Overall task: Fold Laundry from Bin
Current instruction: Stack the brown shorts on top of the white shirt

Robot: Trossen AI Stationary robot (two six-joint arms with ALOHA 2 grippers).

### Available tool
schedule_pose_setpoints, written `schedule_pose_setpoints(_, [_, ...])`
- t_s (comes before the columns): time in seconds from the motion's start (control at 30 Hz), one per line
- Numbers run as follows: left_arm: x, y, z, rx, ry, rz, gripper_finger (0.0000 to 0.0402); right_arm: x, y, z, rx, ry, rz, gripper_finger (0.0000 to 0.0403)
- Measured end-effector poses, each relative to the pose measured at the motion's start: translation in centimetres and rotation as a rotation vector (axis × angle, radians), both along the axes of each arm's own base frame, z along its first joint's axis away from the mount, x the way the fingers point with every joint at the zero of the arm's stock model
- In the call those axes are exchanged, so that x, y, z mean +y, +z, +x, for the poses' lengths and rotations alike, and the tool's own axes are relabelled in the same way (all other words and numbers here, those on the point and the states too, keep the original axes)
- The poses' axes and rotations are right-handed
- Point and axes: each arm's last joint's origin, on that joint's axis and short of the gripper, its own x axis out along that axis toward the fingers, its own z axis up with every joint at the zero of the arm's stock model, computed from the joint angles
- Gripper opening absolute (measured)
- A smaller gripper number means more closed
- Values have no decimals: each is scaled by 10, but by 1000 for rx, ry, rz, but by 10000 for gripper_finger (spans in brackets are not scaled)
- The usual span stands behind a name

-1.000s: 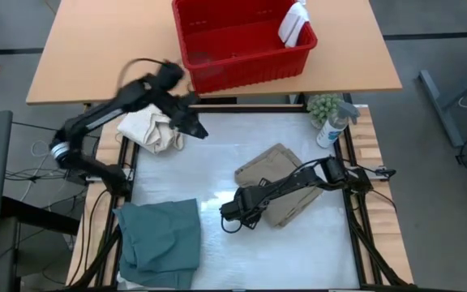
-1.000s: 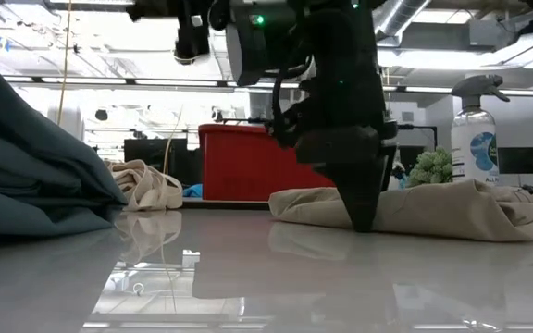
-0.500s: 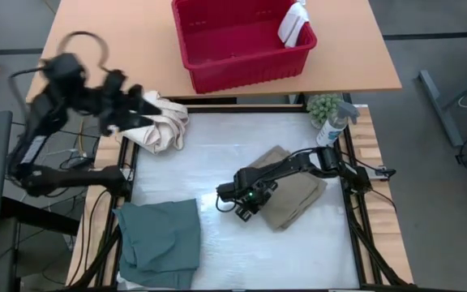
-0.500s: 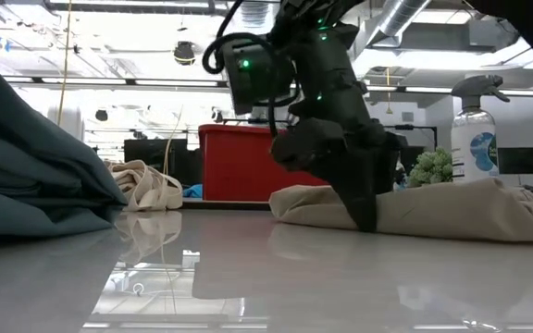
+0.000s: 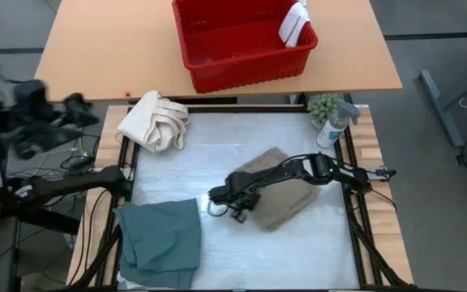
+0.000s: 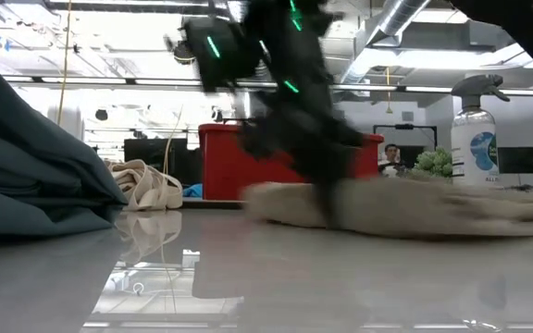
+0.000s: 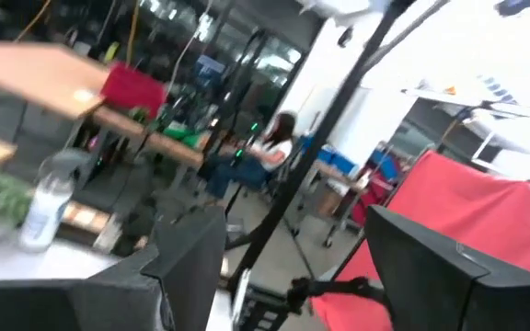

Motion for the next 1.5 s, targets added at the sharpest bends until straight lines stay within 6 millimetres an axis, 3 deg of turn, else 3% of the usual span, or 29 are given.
schedule_pose_setpoints(0.1, [-16,8,-20,-64,1,36,252,1,33,21,-185,-5,31,34])
schedule_pose_setpoints(0.23, [-31,18,-41,-137,29,80,252,1,75,33,-340,-47,36,34])
schedule_pose_setpoints(0.33, [-41,22,-54,-181,68,111,252,1,99,41,-468,-74,28,34])
schedule_pose_setpoints(0.47, [-48,24,-66,-204,136,138,252,3,116,49,-617,-77,77,34])
schedule_pose_setpoints(0.8, [-50,25,-68,-213,164,150,252,7,129,70,-869,-48,106,34])
schedule_pose_setpoints(1.27, [-47,25,-66,-213,200,133,252,-28,150,91,-1182,109,83,34])
schedule_pose_setpoints(1.5, [-46,24,-66,-211,208,127,252,-17,142,105,-1281,203,122,34])
